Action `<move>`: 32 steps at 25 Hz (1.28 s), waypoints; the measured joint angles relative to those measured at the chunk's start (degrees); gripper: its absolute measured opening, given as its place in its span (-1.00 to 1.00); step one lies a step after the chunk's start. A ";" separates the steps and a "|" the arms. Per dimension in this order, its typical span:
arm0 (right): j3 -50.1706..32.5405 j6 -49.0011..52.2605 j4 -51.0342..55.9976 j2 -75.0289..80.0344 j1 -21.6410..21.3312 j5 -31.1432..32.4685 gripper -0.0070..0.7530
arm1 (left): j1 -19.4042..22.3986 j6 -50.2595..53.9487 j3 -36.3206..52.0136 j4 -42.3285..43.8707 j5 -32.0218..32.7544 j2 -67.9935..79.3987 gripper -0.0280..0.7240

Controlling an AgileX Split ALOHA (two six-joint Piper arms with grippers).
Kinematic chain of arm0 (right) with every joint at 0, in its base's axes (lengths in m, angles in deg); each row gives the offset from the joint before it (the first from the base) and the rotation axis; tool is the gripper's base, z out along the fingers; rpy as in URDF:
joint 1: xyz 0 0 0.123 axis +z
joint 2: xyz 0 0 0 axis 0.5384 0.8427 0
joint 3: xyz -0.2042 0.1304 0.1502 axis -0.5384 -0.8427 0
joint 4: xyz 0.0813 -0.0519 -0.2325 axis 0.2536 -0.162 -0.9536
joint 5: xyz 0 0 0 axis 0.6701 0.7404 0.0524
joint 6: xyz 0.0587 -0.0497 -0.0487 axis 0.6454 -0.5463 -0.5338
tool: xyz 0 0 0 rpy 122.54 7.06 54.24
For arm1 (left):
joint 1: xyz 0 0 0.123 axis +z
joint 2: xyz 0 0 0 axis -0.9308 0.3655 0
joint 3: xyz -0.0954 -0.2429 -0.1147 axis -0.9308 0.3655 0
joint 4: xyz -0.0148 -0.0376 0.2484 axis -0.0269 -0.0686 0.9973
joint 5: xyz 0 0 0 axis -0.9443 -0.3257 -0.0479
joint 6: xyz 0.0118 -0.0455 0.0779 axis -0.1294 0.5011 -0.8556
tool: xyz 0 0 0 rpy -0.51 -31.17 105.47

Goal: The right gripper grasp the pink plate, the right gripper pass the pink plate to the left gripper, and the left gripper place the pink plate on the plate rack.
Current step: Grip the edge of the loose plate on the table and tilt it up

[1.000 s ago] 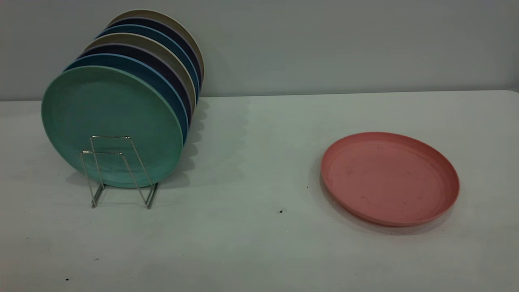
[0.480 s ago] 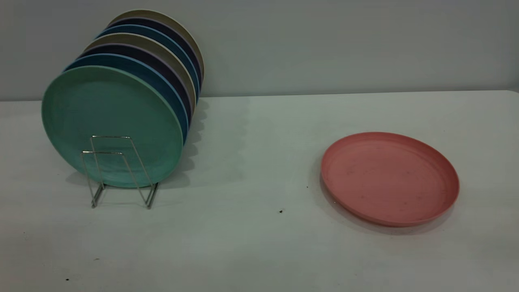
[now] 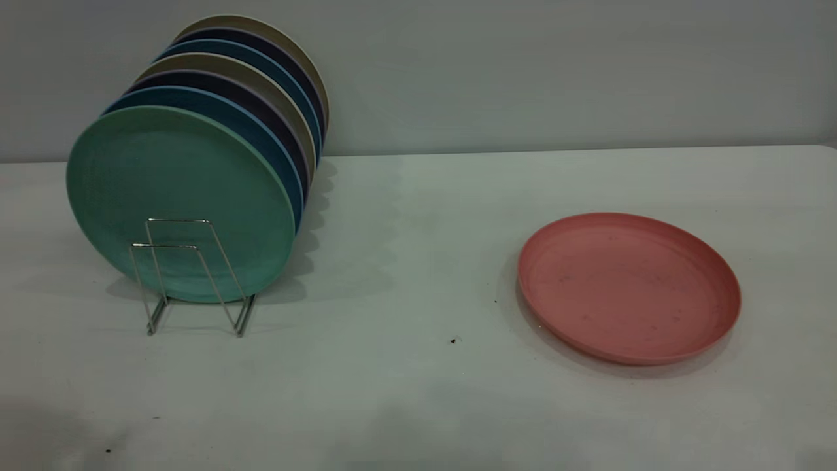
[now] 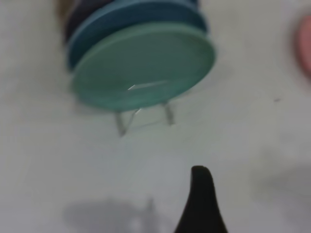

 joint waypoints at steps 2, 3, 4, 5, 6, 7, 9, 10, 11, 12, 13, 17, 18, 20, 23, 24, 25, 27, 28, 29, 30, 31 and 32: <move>0.02 -1.12 2.08 6.50 0.00 -2.34 0.43 | -0.39 -4.56 -2.35 -4.58 -0.84 5.34 0.65; 0.02 -2.21 3.42 9.77 0.00 -3.57 0.43 | -1.18 -6.94 -3.43 -6.83 -1.45 8.14 0.65; 0.02 -3.76 5.39 12.44 0.00 -4.92 0.43 | -2.43 -9.05 -4.44 -8.68 -1.98 10.90 0.64; 0.02 -5.32 7.76 15.53 0.00 -6.15 0.43 | -4.06 -10.35 -5.26 -9.90 -2.48 13.18 0.64; 0.02 -7.43 10.33 18.43 0.00 -7.59 0.43 | -5.61 -11.27 -6.27 -10.93 -2.87 15.93 0.64; 0.13 -9.68 12.52 21.19 0.00 -8.85 0.43 | -7.62 -11.81 -7.29 -11.32 -3.30 18.68 0.64; 0.33 -14.08 17.57 26.13 0.00 -10.53 0.43 | -11.14 -12.19 -9.22 -11.85 -4.09 23.81 0.64; 0.33 -16.53 19.75 28.76 -0.08 -11.28 0.43 | -12.81 -12.24 -10.34 -12.02 -4.36 26.64 0.64; 0.40 -19.16 22.45 30.96 -0.29 -11.44 0.43 | -14.33 -12.24 -11.51 -12.14 -4.76 29.45 0.64; 0.61 -21.45 25.35 33.57 -0.67 -11.30 0.43 | -15.67 -12.24 -12.53 -12.14 -5.12 31.77 0.64; 1.20 -24.13 28.28 36.14 -1.25 -10.82 0.43 | -16.69 -12.19 -13.79 -12.14 -5.62 34.53 0.64; 6.36 -33.04 38.33 44.62 -5.99 -7.46 0.43 | -20.79 -12.19 -18.87 -12.25 -6.74 44.13 0.64; 8.13 -35.02 39.93 46.33 -7.63 -6.22 0.43 | -21.66 -12.19 -20.15 -12.27 -6.86 46.27 0.64; 11.35 -37.55 42.83 50.57 -10.87 -3.92 0.43 | -23.03 -12.19 -22.45 -12.45 -6.89 49.74 0.64; 15.92 -40.25 44.90 56.76 -14.91 -1.97 0.43 | -24.93 -12.19 -25.42 -12.80 -7.06 53.90 0.64; 17.42 -40.97 45.17 58.96 -15.73 -1.63 0.43 | -25.37 -12.19 -26.23 -13.33 -7.42 55.04 0.64; 18.81 -41.65 45.21 61.16 -16.23 -1.32 0.43 | -25.82 -12.19 -26.85 -14.03 -7.96 56.09 0.64; 21.14 -42.65 45.27 65.18 -16.51 -0.83 0.43 | -26.44 -12.19 -27.60 -16.23 -9.34 57.83 0.64; 22.36 -43.13 45.27 67.31 -16.51 -0.60 0.43 | -26.55 -12.19 -27.86 -17.52 -9.75 58.72 0.64; 23.55 -43.44 45.34 69.03 -16.51 -0.43 0.43 | -26.74 -12.19 -28.01 -18.65 -10.07 59.48 0.64; 24.55 -43.50 45.60 71.03 -16.51 -0.26 0.43 | -26.89 -12.19 -28.00 -19.20 -10.30 60.04 0.64; 25.70 -43.65 45.98 72.84 -16.51 -0.19 0.43 | -26.94 -12.19 -28.00 -19.57 -10.30 60.50 0.64; 26.80 -43.65 46.40 74.53 -16.51 -0.14 0.43 | -26.95 -12.19 -28.00 -19.57 -10.30 60.76 0.64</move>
